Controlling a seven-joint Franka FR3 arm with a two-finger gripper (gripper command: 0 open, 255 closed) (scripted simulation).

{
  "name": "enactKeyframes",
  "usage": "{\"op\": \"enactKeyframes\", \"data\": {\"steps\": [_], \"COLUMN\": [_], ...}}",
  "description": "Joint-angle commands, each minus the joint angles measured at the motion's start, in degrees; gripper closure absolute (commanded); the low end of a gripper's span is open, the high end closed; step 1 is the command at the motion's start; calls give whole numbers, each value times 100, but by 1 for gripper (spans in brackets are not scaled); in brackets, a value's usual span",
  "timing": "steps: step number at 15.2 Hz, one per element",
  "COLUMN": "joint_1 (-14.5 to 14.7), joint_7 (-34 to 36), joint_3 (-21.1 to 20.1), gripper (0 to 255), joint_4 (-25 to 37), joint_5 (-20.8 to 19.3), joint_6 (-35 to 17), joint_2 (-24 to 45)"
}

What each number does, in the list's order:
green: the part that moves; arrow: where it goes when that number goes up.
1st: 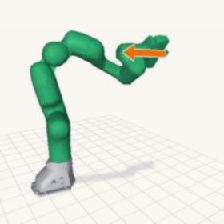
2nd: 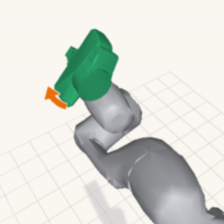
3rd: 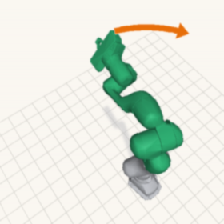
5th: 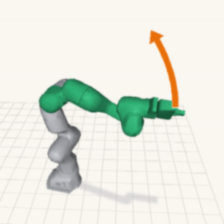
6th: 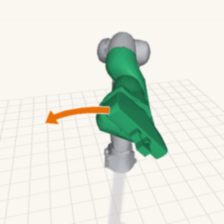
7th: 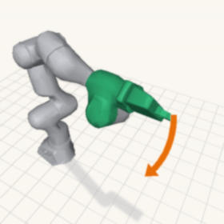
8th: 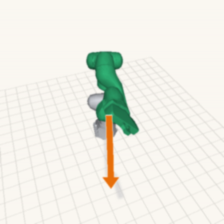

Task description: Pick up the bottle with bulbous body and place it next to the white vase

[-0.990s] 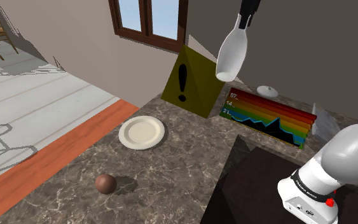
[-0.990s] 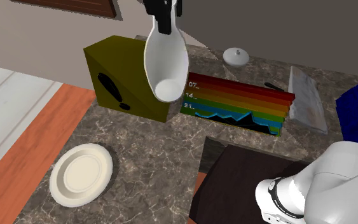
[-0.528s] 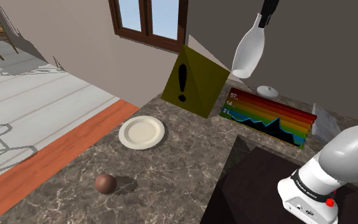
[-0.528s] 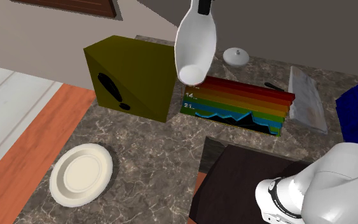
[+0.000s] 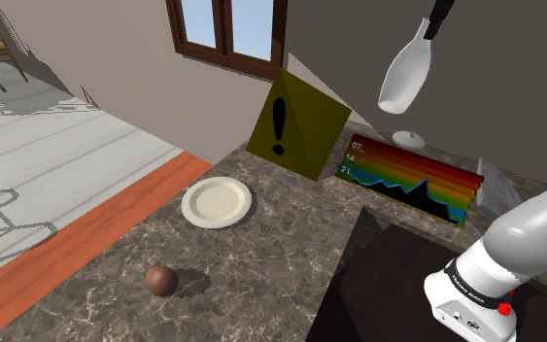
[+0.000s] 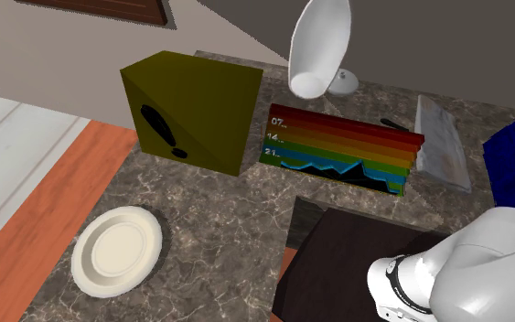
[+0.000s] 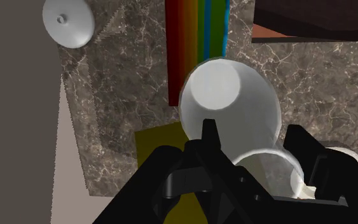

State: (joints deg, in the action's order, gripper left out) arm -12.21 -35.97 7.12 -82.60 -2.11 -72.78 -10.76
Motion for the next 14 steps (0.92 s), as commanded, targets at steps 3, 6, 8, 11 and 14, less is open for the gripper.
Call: {"op": "enactKeyframes", "data": {"steps": [3, 6, 8, 11, 14], "joint_1": [-239, -424, -554, -777, -1052], "joint_7": [-652, -1127, -1449, -1942, -2446], "joint_3": [393, 682, 878, 1169, 1450], "gripper": [255, 255, 255, 255, 255], "joint_4": [113, 340, 537, 911, 1399], "joint_5": [-38, -28, 1, 92, 253], "joint_6": [-46, -28, -6, 47, 140], "joint_2": [141, 341, 514, 840, 1258]}}
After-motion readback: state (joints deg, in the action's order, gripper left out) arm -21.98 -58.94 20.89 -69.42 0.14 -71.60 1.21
